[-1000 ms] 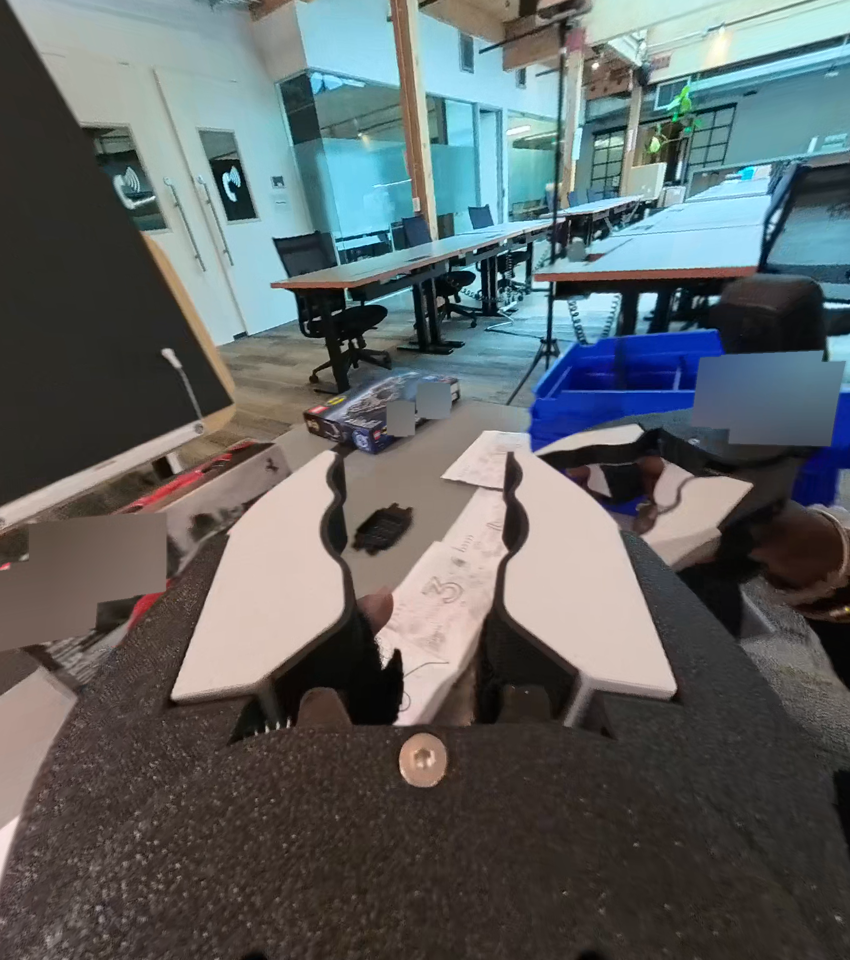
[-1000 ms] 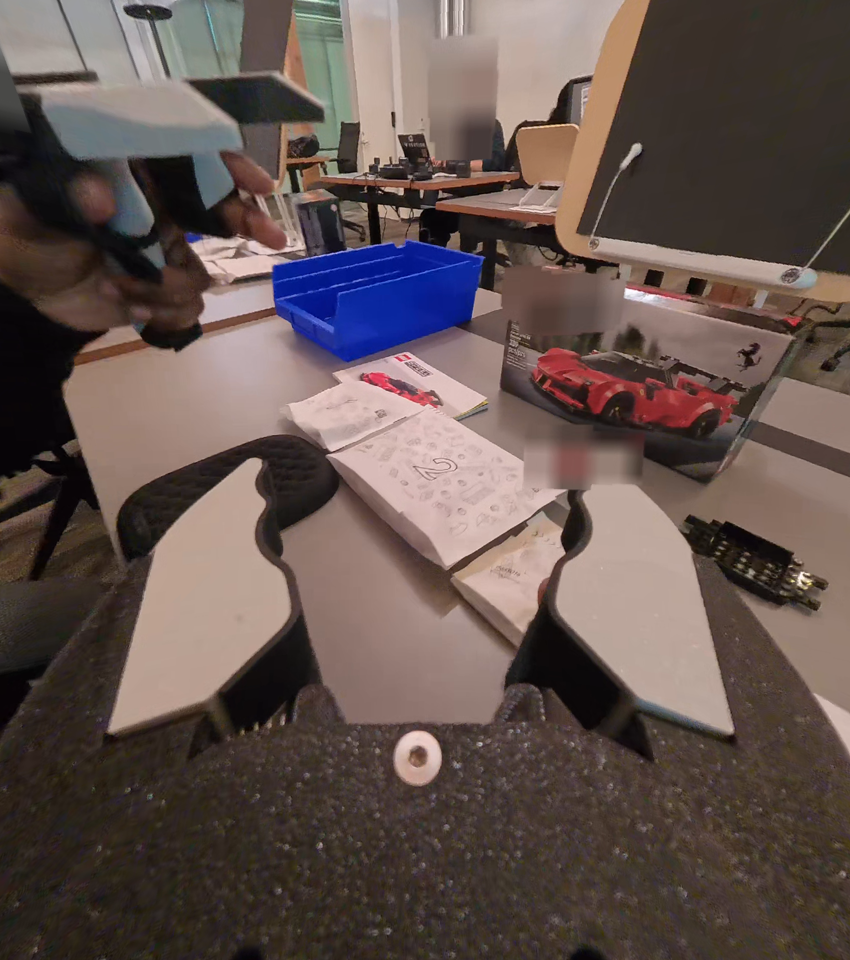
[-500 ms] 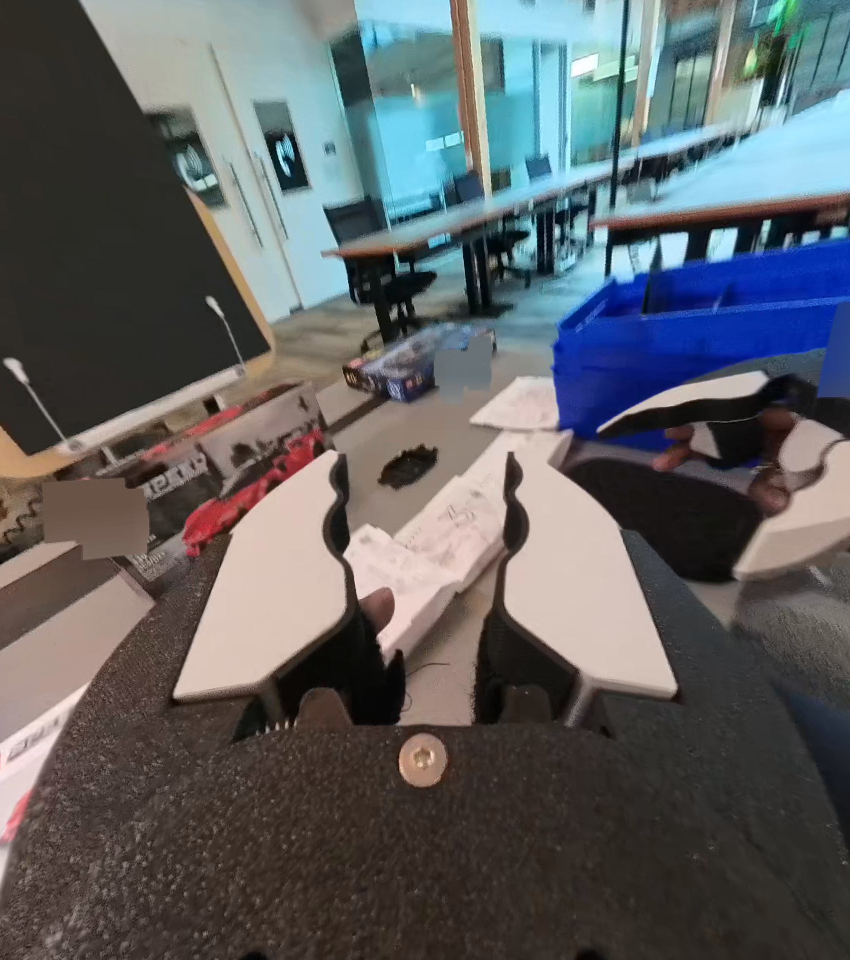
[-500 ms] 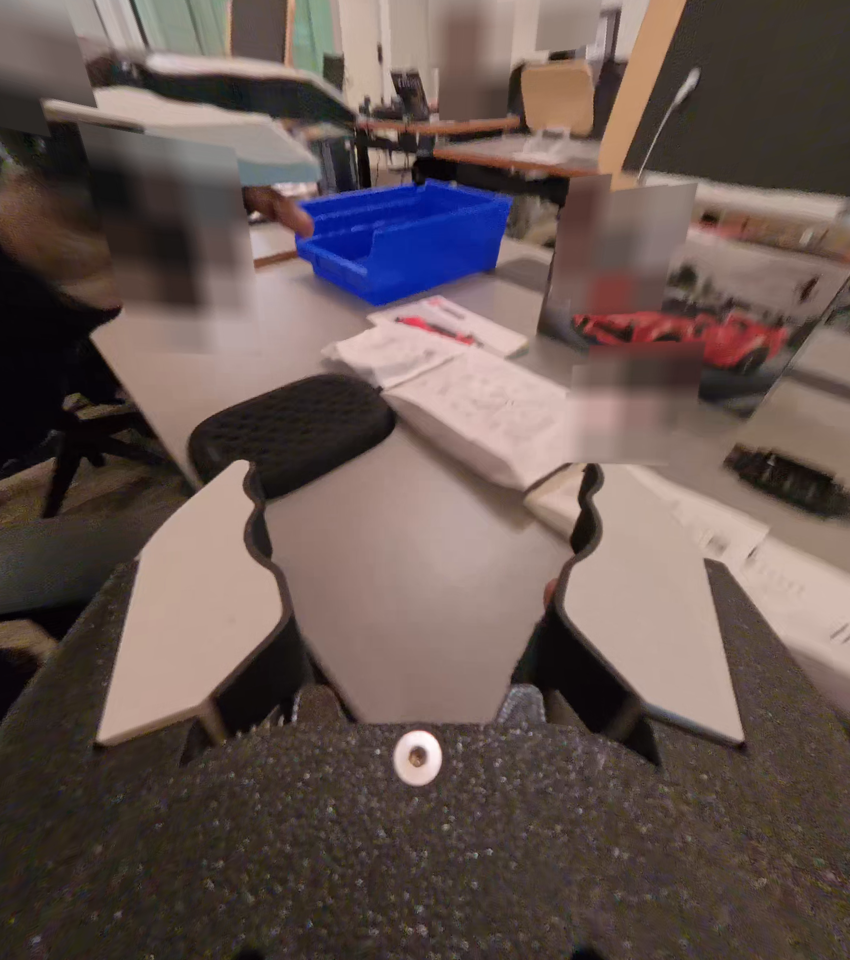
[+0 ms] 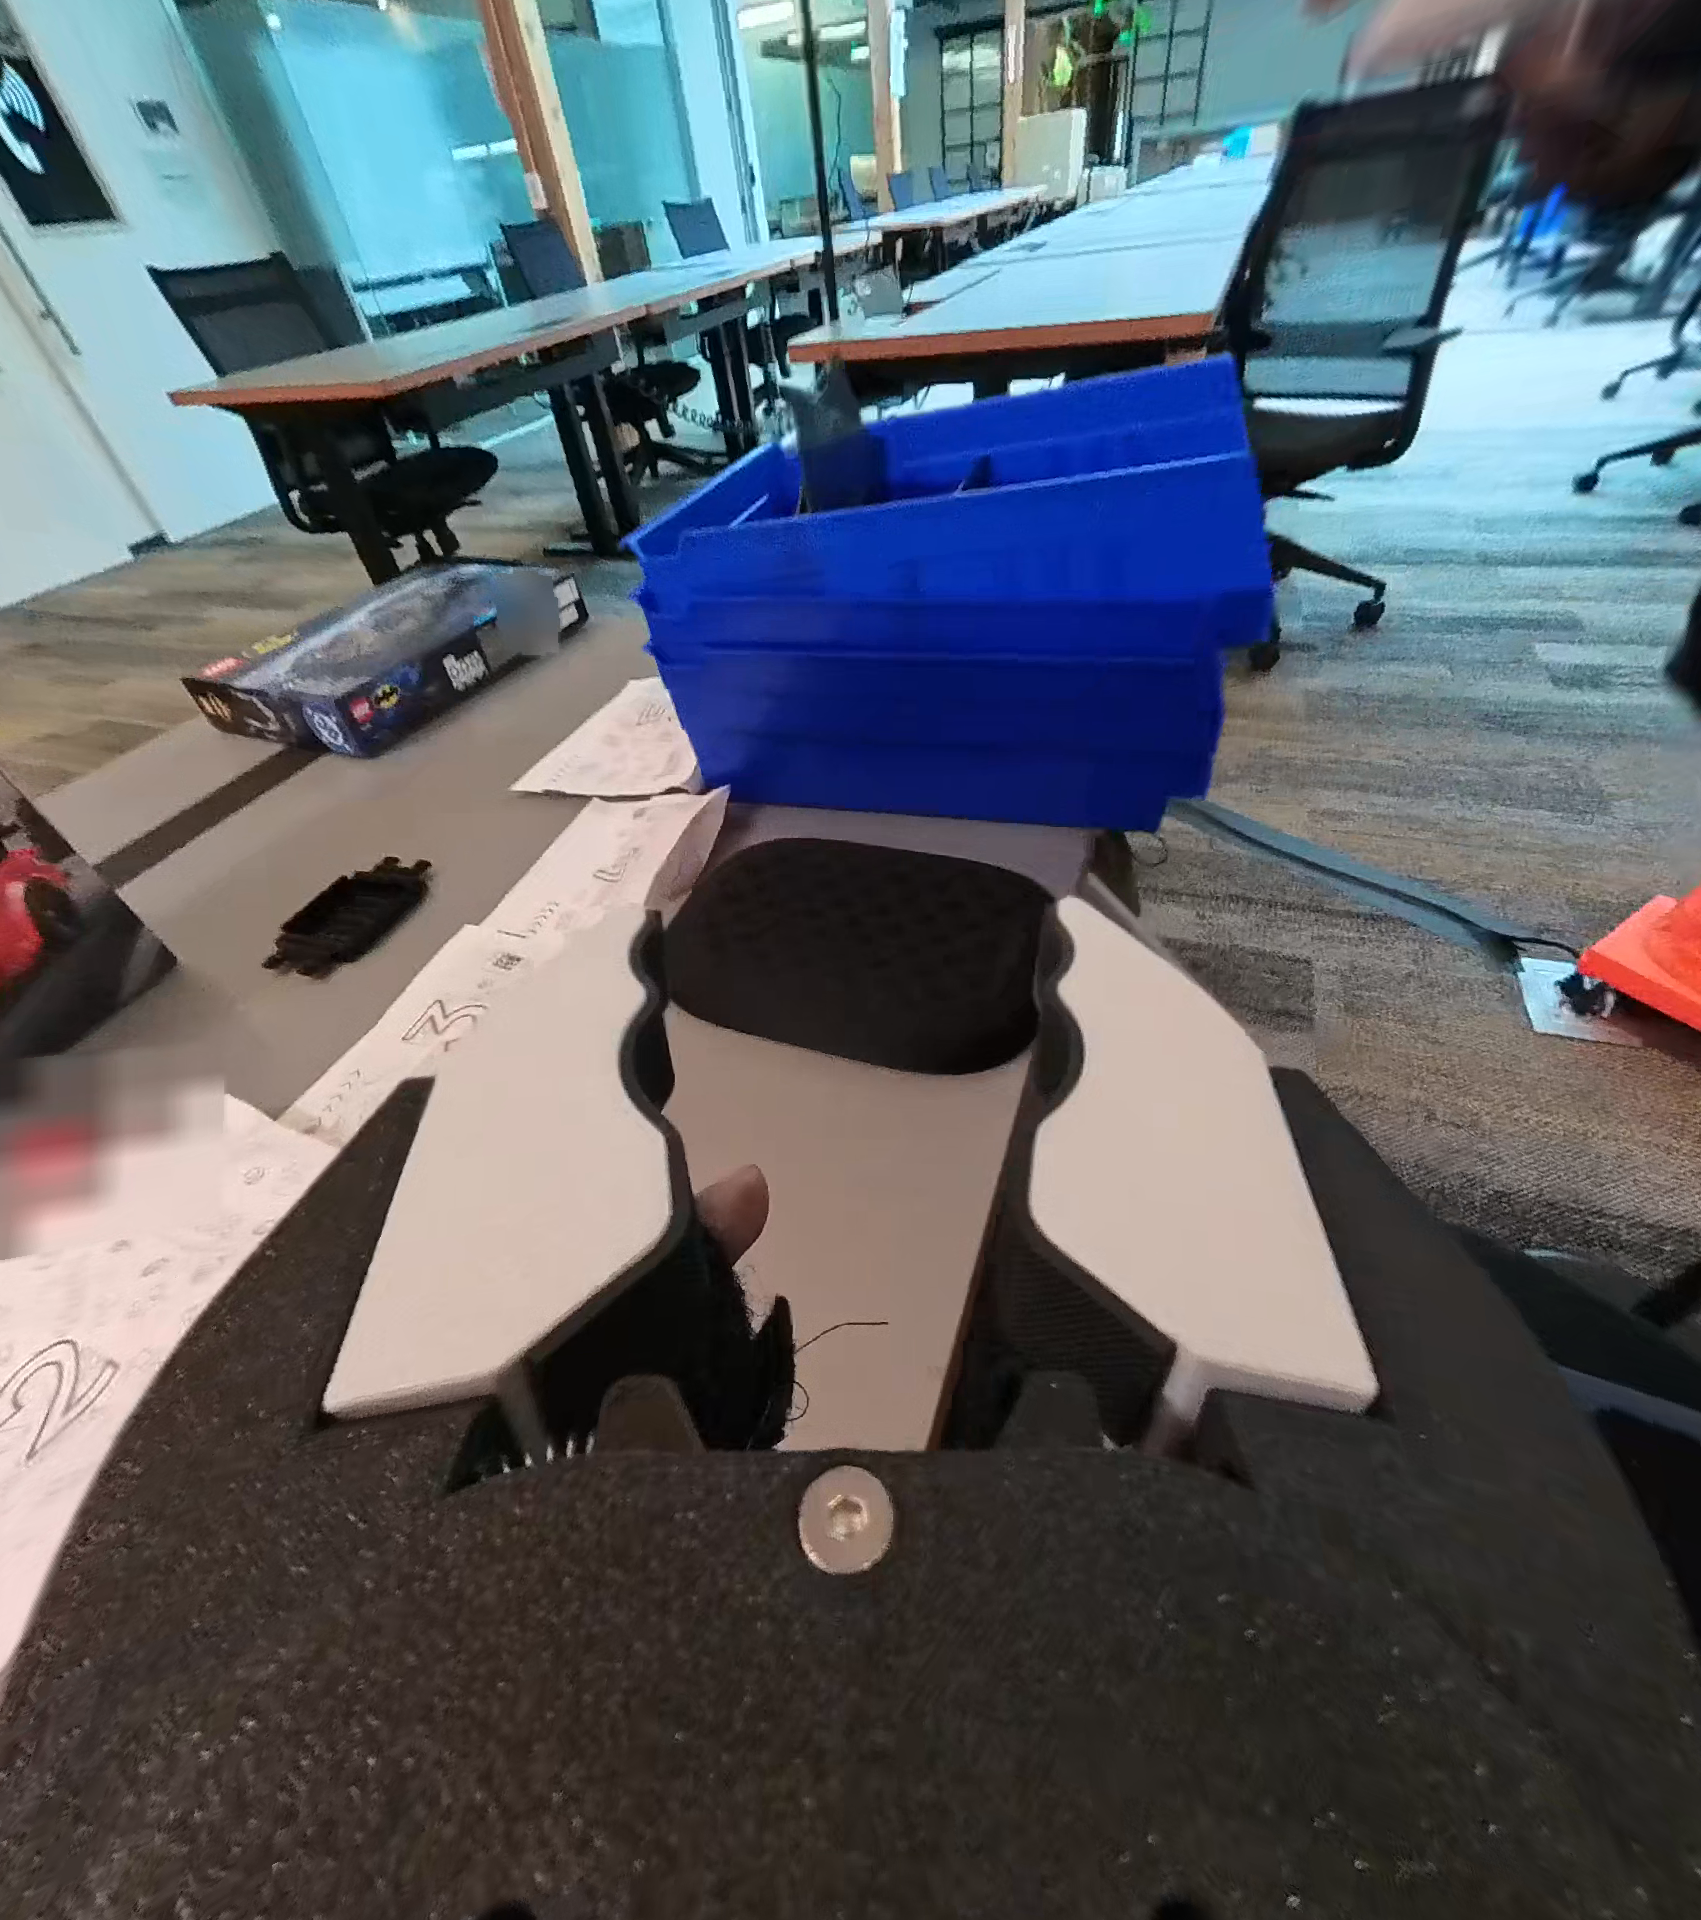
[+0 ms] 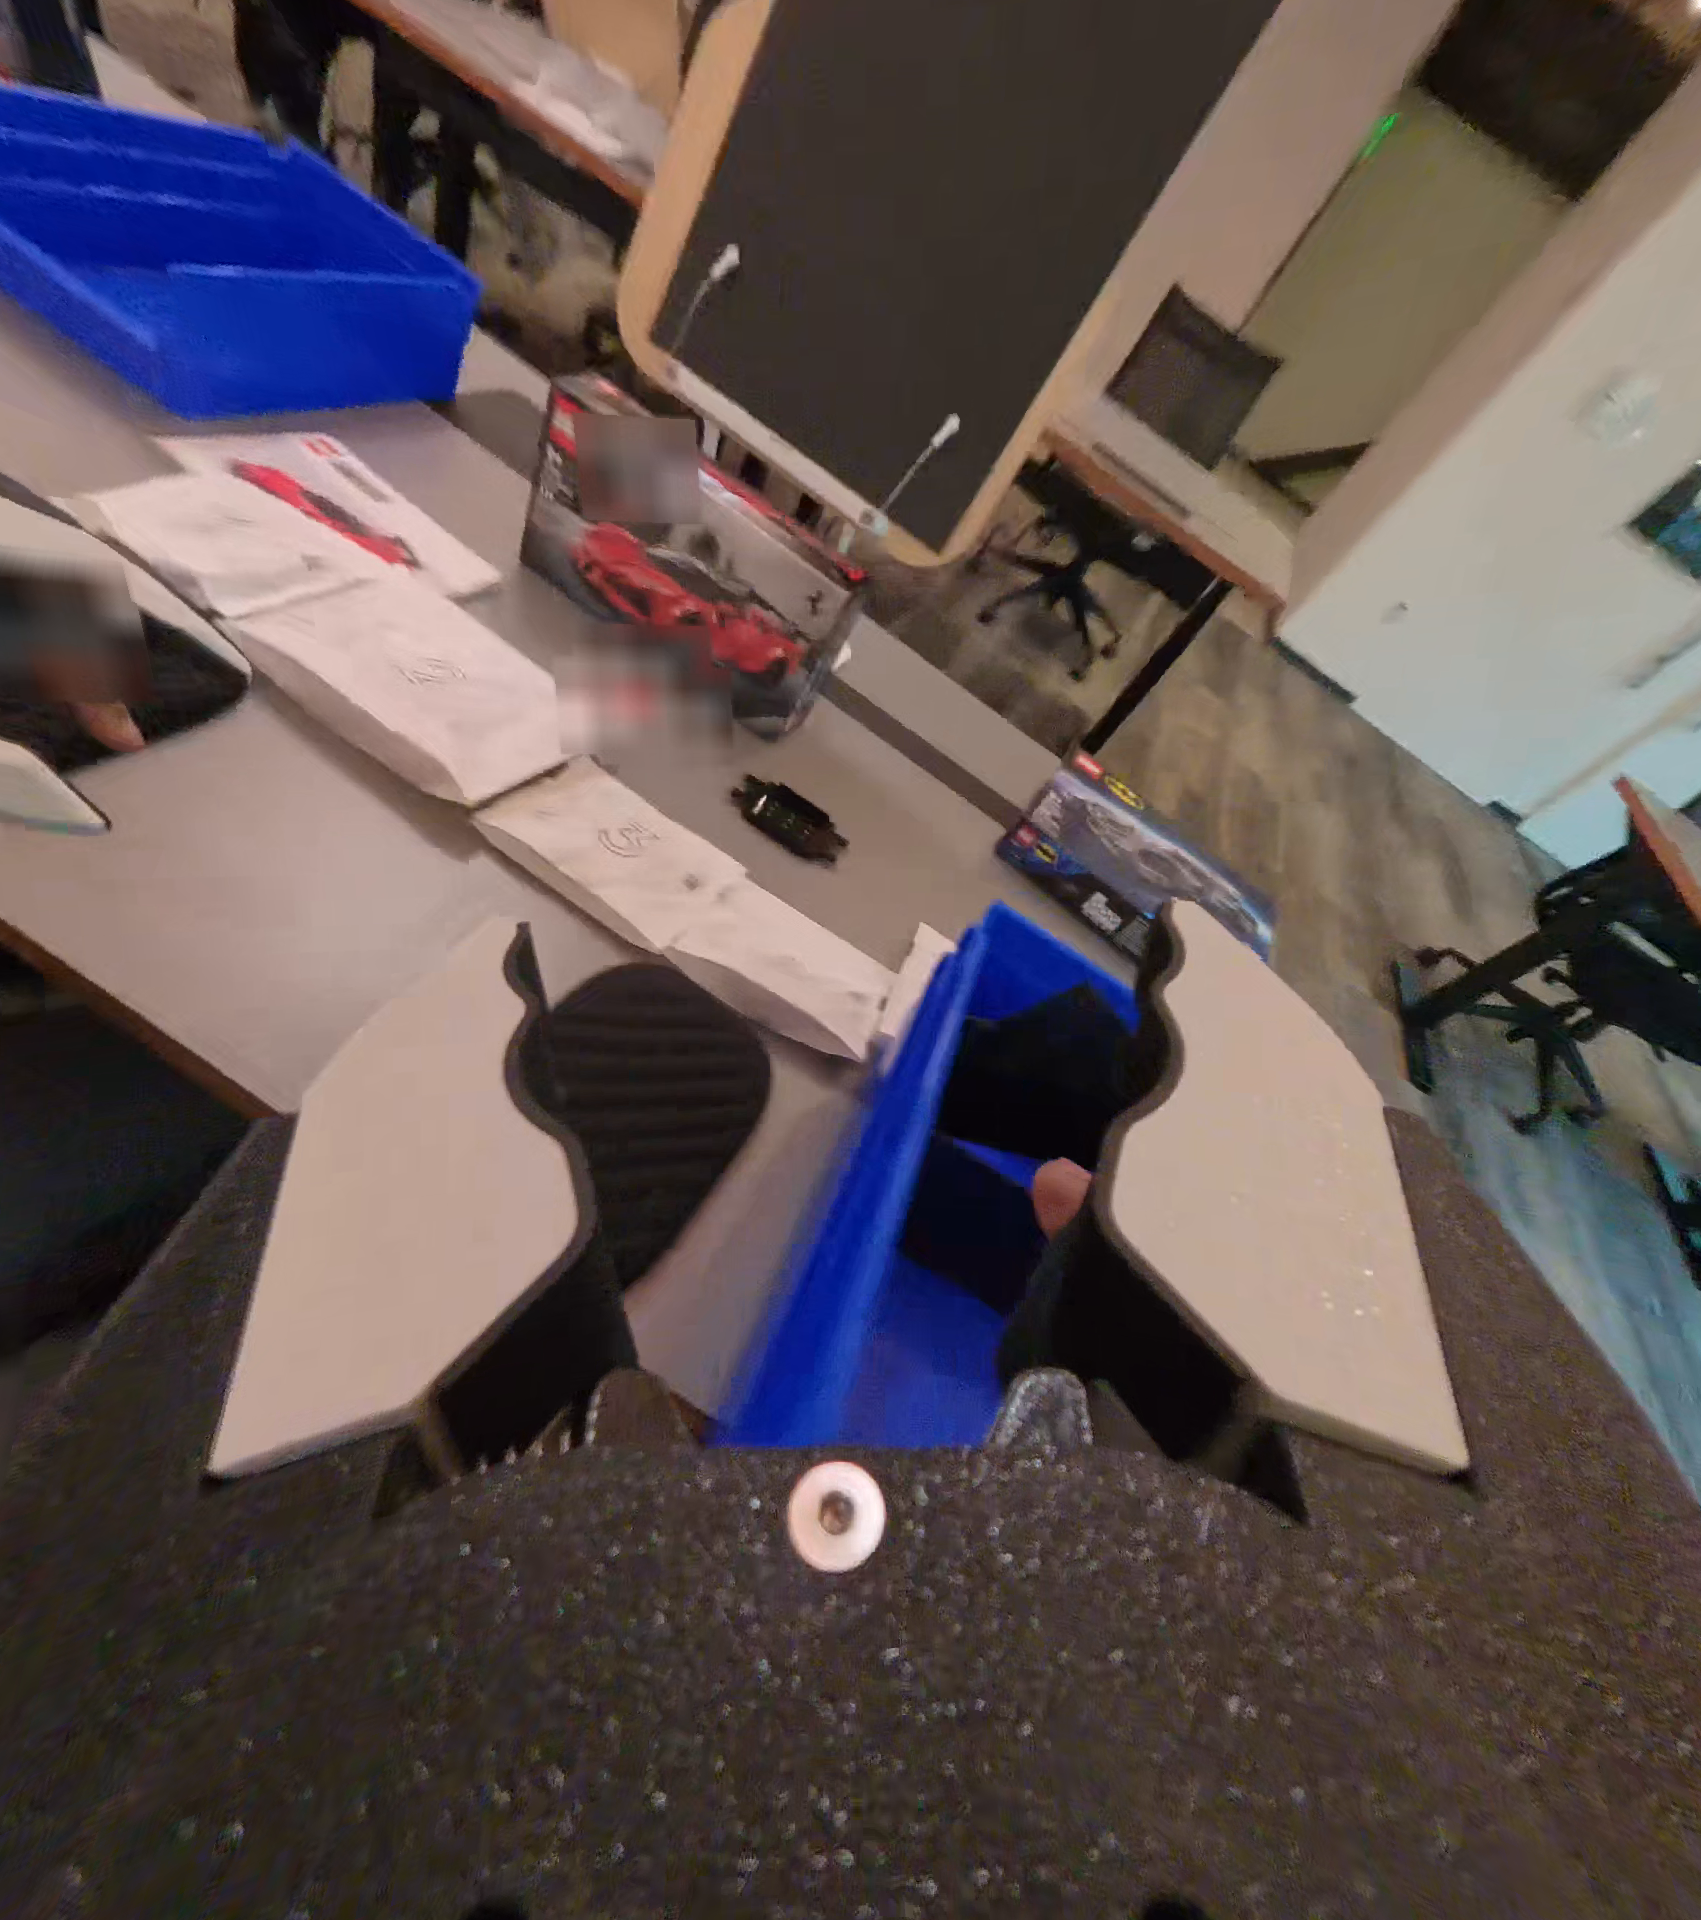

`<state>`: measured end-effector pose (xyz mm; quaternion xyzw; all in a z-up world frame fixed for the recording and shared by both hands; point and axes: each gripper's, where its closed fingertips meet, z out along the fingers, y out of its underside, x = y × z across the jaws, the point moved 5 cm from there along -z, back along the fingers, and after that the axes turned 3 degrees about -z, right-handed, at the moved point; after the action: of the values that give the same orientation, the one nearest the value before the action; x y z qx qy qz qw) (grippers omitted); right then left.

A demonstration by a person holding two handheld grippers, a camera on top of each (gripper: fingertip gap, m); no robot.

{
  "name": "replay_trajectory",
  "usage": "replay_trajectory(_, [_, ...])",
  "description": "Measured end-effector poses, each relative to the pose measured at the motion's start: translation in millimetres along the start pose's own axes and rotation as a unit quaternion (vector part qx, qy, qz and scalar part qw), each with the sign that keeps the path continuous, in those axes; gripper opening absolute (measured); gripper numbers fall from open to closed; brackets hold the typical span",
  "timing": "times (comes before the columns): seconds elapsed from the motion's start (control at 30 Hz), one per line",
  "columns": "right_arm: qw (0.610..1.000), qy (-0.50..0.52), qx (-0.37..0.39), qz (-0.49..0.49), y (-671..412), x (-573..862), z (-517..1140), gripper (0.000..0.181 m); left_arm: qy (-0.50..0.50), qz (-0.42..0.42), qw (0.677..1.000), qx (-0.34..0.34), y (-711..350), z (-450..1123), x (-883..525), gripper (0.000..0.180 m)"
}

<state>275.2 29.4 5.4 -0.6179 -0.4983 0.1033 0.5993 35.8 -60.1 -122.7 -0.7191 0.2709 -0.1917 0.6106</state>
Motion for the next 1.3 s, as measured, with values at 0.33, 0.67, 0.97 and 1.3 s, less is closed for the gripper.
replay_trajectory(0.33, [0.974, -0.169, -0.152, 0.014, 44, 56, 40, 0.119, -0.056, 0.058, 0.997, -0.005, -32, 43, -64, 0.065])
replay_trajectory(0.67, [0.971, -0.134, -0.198, 0.015, 97, -20, 15, 0.12, -0.077, 0.021, 0.996, -0.025, -7, 11, -28, 0.07])
replay_trajectory(0.97, [0.994, -0.064, -0.084, -0.008, 67, -57, 18, 0.105, -0.216, 0.034, 0.97, -0.107, 12, -49, -83, 0.11])
replay_trajectory(1.3, [0.944, -0.315, -0.05, 0.087, 31, -134, 158, 0.137, -0.245, 0.042, 0.952, -0.177, -32, -126, -207, 0.124])
